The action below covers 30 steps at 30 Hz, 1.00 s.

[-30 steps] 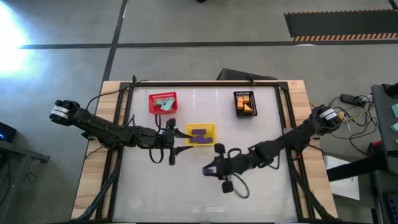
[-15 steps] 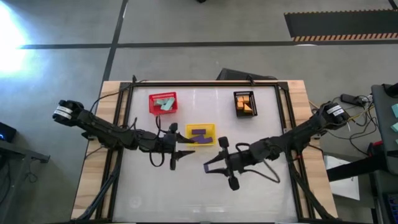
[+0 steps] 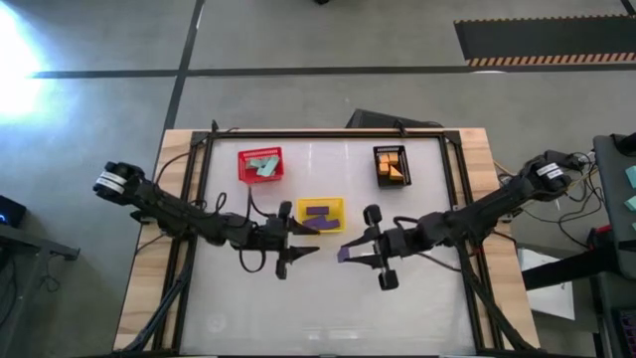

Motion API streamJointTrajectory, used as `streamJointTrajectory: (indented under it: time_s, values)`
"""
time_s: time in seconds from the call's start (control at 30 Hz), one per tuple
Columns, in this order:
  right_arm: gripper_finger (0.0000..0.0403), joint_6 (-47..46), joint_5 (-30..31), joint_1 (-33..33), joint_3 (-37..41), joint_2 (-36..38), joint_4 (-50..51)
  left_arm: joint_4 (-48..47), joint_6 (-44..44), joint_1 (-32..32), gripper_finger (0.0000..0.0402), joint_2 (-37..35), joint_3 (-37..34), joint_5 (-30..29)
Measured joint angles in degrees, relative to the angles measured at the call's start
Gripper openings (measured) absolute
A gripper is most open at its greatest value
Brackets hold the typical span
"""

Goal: Sort & place blocks by color
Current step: Put the violet block into the yellow bin

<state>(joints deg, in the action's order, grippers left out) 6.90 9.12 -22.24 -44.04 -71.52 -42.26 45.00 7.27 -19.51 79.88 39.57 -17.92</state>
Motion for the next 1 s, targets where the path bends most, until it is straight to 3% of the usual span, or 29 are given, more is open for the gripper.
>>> streamJointTrajectory:
  time_s: [0.2, 0.7, 1.0]
  values:
    - [0.009, -0.9, 3.0, 0.0, 0.2, 2.5, 1.9, -0.2, 0.1, -0.9, 0.0169, 0.1, 0.0, 0.0]
    - [0.0092, -0.9, 3.2, 0.3, 0.3, 2.0, 3.1, 4.9, 1.4, -0.9, 0.0171, 4.3, 0.2, 0.0]
    - [0.0093, -0.8, 4.6, 0.3, 0.3, 2.0, 3.1, 7.3, 0.9, -0.8, 0.0246, 4.2, 0.2, 0.0]
